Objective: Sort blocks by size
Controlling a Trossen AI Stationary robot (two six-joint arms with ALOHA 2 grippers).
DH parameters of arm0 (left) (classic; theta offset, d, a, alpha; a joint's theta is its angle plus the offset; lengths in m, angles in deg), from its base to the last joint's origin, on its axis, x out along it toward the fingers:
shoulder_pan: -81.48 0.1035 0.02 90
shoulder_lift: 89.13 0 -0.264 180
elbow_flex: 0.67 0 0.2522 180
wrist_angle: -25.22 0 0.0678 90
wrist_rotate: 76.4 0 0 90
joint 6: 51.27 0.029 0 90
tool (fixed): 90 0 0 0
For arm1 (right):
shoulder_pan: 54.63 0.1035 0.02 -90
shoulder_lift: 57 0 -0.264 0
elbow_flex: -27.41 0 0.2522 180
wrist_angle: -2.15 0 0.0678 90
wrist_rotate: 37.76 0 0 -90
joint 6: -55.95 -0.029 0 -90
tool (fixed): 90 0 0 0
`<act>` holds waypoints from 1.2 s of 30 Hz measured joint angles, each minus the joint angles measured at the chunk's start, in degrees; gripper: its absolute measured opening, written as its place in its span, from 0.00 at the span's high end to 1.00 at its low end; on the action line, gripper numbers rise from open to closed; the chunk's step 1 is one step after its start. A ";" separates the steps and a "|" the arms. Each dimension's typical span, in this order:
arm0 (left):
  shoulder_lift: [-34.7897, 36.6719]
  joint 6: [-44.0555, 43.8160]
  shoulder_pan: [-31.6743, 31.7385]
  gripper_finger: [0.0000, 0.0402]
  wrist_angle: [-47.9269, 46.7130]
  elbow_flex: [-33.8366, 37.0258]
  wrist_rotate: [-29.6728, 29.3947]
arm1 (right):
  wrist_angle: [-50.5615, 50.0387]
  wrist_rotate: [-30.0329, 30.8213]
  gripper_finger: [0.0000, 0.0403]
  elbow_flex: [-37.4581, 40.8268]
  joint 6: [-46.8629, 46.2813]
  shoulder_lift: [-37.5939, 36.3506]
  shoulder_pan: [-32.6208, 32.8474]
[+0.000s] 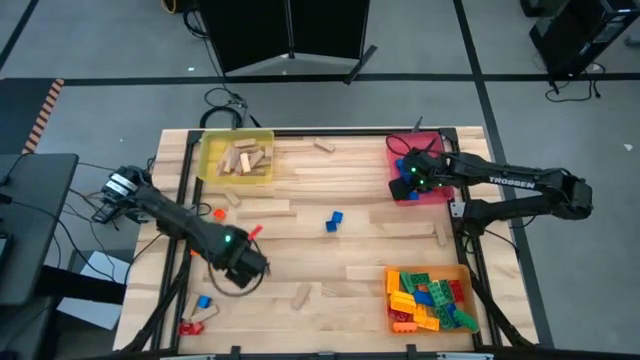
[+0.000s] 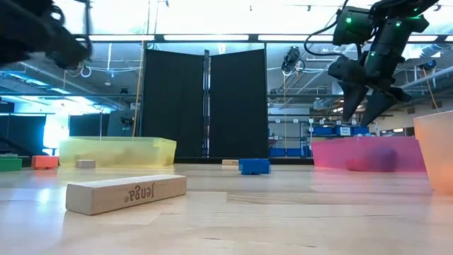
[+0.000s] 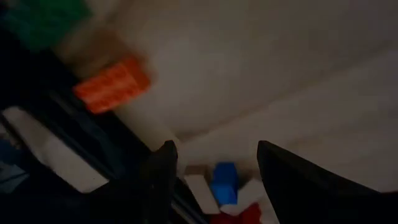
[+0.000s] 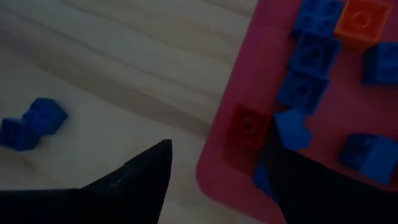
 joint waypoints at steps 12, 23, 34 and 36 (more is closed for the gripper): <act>-5.42 -8.12 -9.32 0.43 11.33 0.00 10.52 | 0.80 -1.59 0.35 -0.02 -1.34 0.00 3.42; -11.76 -10.75 -14.12 0.43 24.65 -0.02 12.93 | 1.17 -1.59 0.35 -0.02 1.83 -0.02 5.25; -21.20 1.32 -14.86 0.43 20.26 0.00 19.52 | 2.42 -1.59 0.35 -0.04 5.23 -0.02 6.08; -22.00 1.89 -15.01 0.43 20.36 -0.10 20.29 | 2.42 -1.59 0.35 -0.04 5.31 -0.02 6.07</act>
